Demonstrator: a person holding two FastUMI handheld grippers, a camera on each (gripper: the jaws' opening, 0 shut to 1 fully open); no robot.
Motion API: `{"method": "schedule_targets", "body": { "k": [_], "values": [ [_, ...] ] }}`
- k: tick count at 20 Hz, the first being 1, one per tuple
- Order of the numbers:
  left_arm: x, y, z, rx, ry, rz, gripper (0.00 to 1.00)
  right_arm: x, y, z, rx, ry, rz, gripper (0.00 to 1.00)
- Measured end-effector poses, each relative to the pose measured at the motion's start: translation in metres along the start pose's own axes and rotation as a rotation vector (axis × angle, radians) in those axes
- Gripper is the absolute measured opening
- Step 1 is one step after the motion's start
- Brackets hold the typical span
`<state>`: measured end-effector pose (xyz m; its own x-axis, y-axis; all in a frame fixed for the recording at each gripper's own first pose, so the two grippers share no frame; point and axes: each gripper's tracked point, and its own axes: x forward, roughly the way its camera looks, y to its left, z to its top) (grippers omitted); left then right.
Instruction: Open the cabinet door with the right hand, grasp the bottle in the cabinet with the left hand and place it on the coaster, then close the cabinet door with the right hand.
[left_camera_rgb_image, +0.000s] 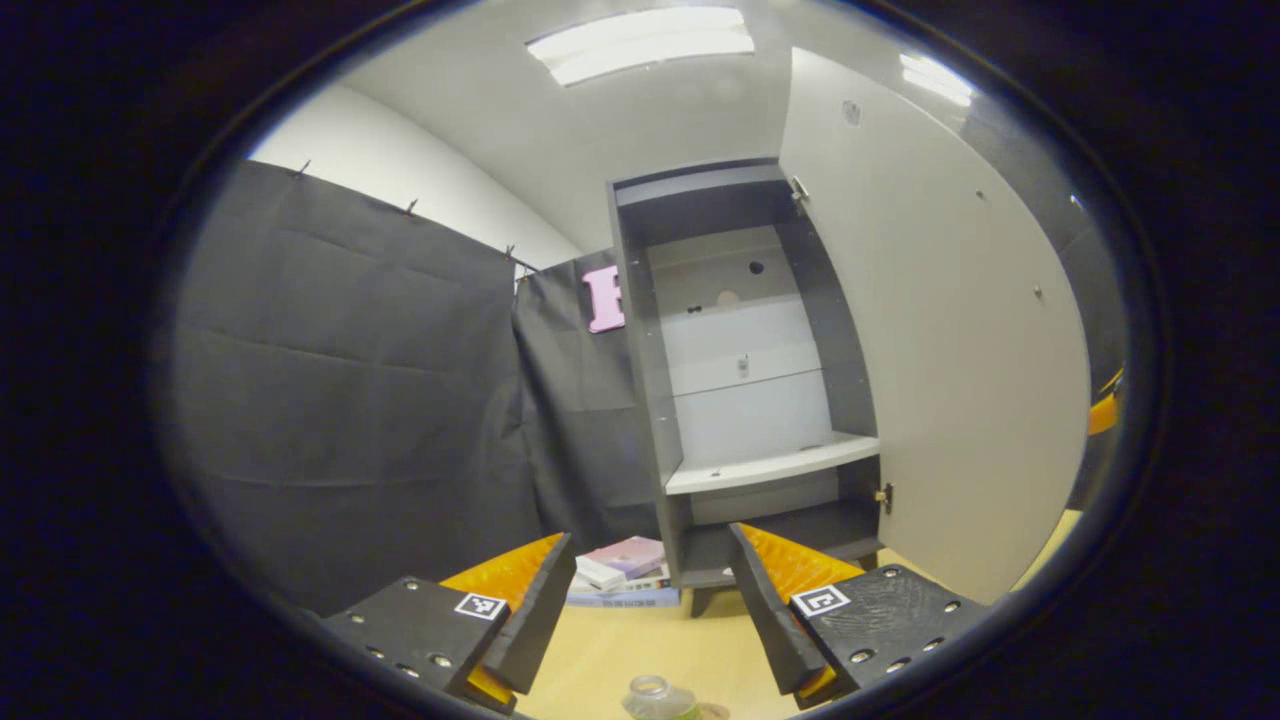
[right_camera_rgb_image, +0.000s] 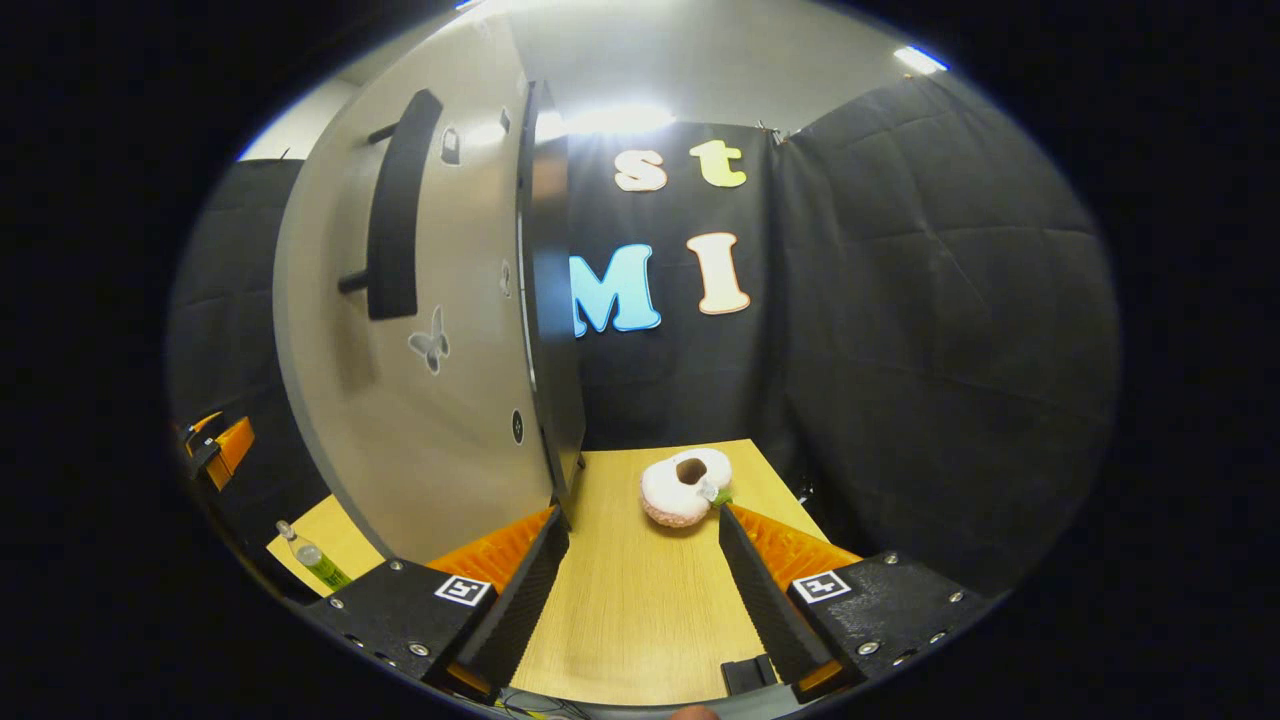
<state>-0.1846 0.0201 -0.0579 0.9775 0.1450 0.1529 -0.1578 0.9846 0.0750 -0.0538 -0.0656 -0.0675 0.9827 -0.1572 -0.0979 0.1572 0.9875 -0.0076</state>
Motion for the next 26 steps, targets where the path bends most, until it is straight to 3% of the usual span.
{"method": "schedule_targets", "body": {
  "k": [2, 10, 11, 12, 13, 15, 16, 17, 20, 26],
  "values": [
    [-0.001, -0.013, 0.013, -0.049, 0.041, -0.025, 0.87, 0.001, -0.007, 0.024, 0.016, -0.043, -0.008, 0.94],
    [-0.003, -0.038, 0.069, -0.007, 0.081, -0.056, 0.87, -0.010, 0.011, 0.124, 0.003, -0.260, 0.041, 0.90],
    [-0.003, -0.039, 0.071, -0.019, 0.086, -0.064, 0.80, -0.013, 0.016, 0.129, 0.004, -0.267, 0.042, 0.93],
    [0.000, -0.038, 0.073, -0.028, 0.093, -0.076, 0.87, -0.016, 0.024, 0.134, 0.013, -0.272, 0.048, 0.93],
    [0.003, -0.036, 0.076, -0.021, 0.097, -0.087, 0.87, -0.020, 0.030, 0.140, 0.026, -0.282, 0.051, 0.93],
    [0.012, -0.027, 0.084, 0.051, 0.100, -0.098, 0.87, -0.026, 0.034, 0.143, 0.030, -0.284, 0.034, 0.93],
    [0.015, -0.027, 0.092, 0.057, 0.087, -0.114, 0.94, -0.026, 0.038, 0.143, 0.032, -0.281, 0.032, 0.89],
    [0.019, -0.027, 0.096, 0.045, 0.077, -0.129, 0.87, -0.027, 0.044, 0.145, 0.043, -0.287, 0.042, 0.93],
    [0.035, -0.016, 0.097, 0.014, 0.085, -0.139, 0.87, -0.024, 0.051, 0.141, 0.045, -0.270, 0.035, 0.89],
    [0.044, -0.017, 0.097, -0.017, 0.084, -0.179, 0.87, -0.021, 0.052, 0.134, 0.099, -0.183, 0.023, 0.92]
  ]
}}
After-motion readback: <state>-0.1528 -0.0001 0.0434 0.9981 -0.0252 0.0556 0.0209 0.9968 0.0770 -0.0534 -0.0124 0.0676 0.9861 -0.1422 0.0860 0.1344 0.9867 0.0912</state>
